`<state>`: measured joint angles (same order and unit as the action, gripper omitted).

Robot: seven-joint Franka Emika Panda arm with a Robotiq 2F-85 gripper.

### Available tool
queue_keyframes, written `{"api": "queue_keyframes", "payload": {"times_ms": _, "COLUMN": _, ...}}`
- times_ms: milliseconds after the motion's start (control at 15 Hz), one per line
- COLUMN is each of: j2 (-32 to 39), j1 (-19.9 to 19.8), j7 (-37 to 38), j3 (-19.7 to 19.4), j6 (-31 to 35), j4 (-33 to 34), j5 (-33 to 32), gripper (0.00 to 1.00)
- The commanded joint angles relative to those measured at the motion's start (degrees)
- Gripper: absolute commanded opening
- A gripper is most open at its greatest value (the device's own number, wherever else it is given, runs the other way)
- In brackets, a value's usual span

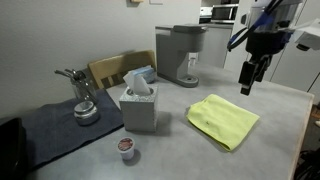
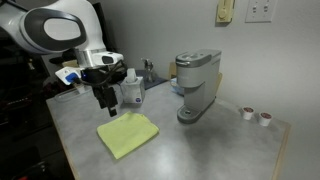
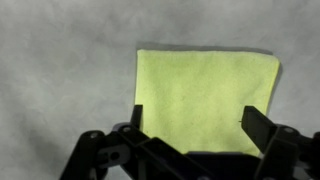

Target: Unfold the yellow towel once

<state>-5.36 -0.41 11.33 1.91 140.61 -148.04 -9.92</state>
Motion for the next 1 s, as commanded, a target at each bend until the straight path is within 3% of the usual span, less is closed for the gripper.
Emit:
{"api": "queue_keyframes", "payload": {"times_ms": 0, "j2": -0.04, "j1": 0.06, "j7": -0.07, "j3": -0.06, "j6": -0.14, "j4": 0.06, "j5": 0.05, "gripper": 1.00}}
{"api": "queue_keyframes", "payload": {"times_ms": 267, "j2": 0.61, "j1": -0.42, "j7": -1.18, "j3": -0.61, "j6": 0.23, "j4": 0.48, "j5": -0.27, "gripper": 1.00}}
{"api": "queue_keyframes", "payload": {"times_ms": 667, "j2": 3.62, "j1": -3.22, "j7": -4.39, "j3": -3.56, "j6": 2.11, "j4": 3.14, "j5": -11.28, "gripper": 1.00}}
{"api": "queue_keyframes", "payload": {"times_ms": 933, "j2": 8.64, "j1": -2.76, "j7": -14.70, "j3": -5.30, "j6": 8.95, "j4": 4.99, "j5": -4.23, "gripper": 1.00}}
